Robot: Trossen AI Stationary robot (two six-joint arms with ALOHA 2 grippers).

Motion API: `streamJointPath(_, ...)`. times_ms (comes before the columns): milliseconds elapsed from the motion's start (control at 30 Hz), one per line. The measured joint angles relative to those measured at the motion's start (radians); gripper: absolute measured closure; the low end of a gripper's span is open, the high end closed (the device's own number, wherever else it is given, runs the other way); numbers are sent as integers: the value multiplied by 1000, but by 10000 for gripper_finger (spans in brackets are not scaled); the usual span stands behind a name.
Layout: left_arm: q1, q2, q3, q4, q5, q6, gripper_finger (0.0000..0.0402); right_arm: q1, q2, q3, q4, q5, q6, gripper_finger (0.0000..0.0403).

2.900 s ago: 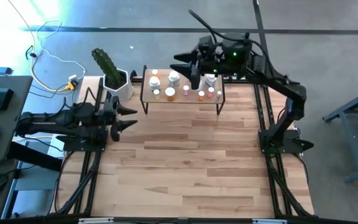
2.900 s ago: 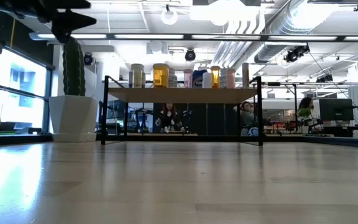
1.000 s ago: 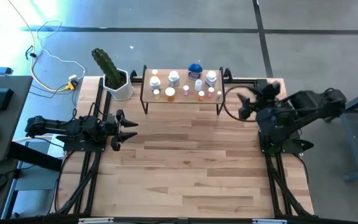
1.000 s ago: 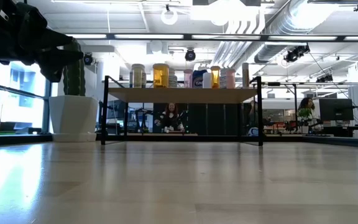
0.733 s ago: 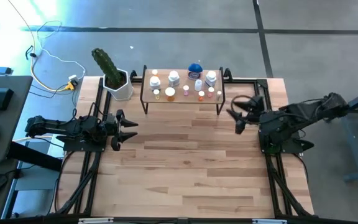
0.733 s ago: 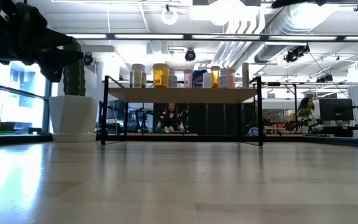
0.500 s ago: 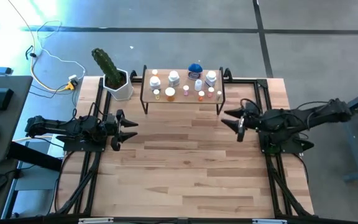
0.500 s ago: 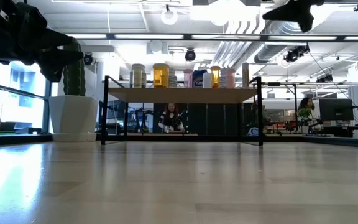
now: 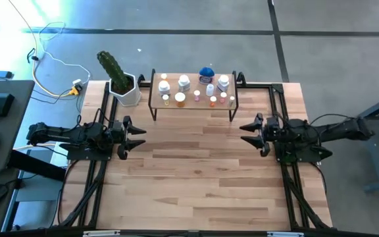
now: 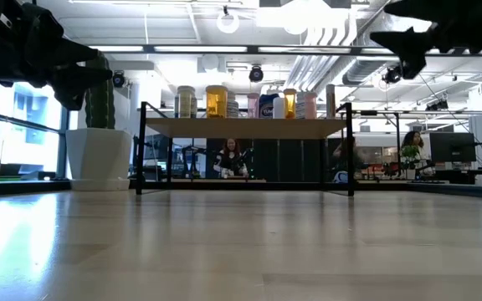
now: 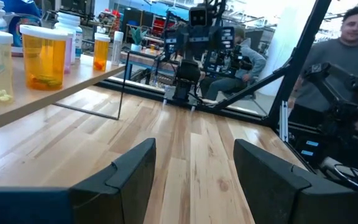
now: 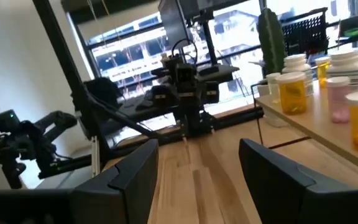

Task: Pick and place medicine bottles onto shelf by color
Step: Return to Home Position

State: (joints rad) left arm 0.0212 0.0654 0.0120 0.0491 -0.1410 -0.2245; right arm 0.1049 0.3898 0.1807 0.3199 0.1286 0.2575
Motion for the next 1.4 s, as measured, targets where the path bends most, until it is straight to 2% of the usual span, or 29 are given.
streamJointPath(333,0,0,0,0,0,0,195,-3,-220,-112,-4,-18,-57,188)
streamJointPath(633,0,0,0,0,0,0,195,-3,-383,-113,-173,-62,-137,188)
streamJointPath(800,0,0,0,0,-1,0,195,-3,-385,-114,-216,-50,-162,188)
streamJointPath(1067,0,0,1,0,-1,0,195,-4,-385,-114,-285,134,-104,188)
streamJointPath(1400,0,0,1,0,-1,0,195,-4,-385,-114,-365,145,15,188)
